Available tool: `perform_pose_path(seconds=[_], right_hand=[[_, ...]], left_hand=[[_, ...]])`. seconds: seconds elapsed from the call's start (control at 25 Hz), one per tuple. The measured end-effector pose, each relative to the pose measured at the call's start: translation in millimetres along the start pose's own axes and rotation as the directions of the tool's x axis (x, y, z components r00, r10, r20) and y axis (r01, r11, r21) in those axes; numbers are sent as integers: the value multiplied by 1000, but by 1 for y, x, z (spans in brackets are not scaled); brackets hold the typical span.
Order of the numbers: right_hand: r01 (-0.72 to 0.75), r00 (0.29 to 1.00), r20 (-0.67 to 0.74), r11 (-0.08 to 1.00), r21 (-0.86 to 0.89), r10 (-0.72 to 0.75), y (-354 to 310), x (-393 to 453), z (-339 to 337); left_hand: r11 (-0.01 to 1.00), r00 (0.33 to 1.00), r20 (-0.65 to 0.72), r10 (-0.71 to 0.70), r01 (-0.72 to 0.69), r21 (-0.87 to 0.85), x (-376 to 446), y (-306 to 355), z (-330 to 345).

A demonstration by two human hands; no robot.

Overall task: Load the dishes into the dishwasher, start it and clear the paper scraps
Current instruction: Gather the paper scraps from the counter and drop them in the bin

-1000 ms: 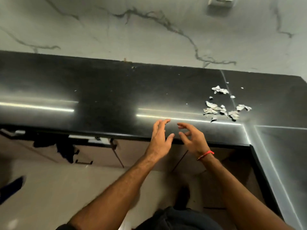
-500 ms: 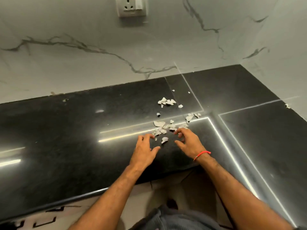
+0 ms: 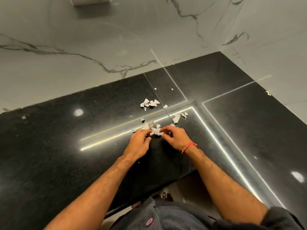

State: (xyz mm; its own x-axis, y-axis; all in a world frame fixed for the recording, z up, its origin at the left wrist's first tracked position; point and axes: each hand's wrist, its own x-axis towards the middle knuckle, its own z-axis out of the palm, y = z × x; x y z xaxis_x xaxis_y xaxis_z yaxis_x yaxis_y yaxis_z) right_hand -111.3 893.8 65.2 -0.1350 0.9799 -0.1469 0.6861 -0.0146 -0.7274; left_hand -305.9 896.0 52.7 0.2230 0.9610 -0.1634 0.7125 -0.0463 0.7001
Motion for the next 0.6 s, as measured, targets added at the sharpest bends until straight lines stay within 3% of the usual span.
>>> perform_pose_path(seconds=[0.08,0.16,0.28,0.36,0.48,0.6], right_hand=[[-47,988,-144,997,54,55,4,3,-13],[-139,965,-221,990,39,144,20,1,-27],[-331,941,-112,934,-131,318,38,-6,-27],[-334,942,-68,932,-139,328,33,-3,-7],[-253,966,-51,968,3,252,14,15,12],[-269,929,-230,955,123,291,26,42,-20]], left_hand=[[999,993,-115,-32,27,-41,3,-7,-13],[993,982,-146,-121,117,-31,0,-21,-21],[980,981,-22,-194,194,35,-5,-32,-18],[985,985,12,-170,170,-24,6,-24,-6],[975,987,-6,-163,161,-156,25,0,3],[978,976,-126,-179,163,-128,46,8,-9]])
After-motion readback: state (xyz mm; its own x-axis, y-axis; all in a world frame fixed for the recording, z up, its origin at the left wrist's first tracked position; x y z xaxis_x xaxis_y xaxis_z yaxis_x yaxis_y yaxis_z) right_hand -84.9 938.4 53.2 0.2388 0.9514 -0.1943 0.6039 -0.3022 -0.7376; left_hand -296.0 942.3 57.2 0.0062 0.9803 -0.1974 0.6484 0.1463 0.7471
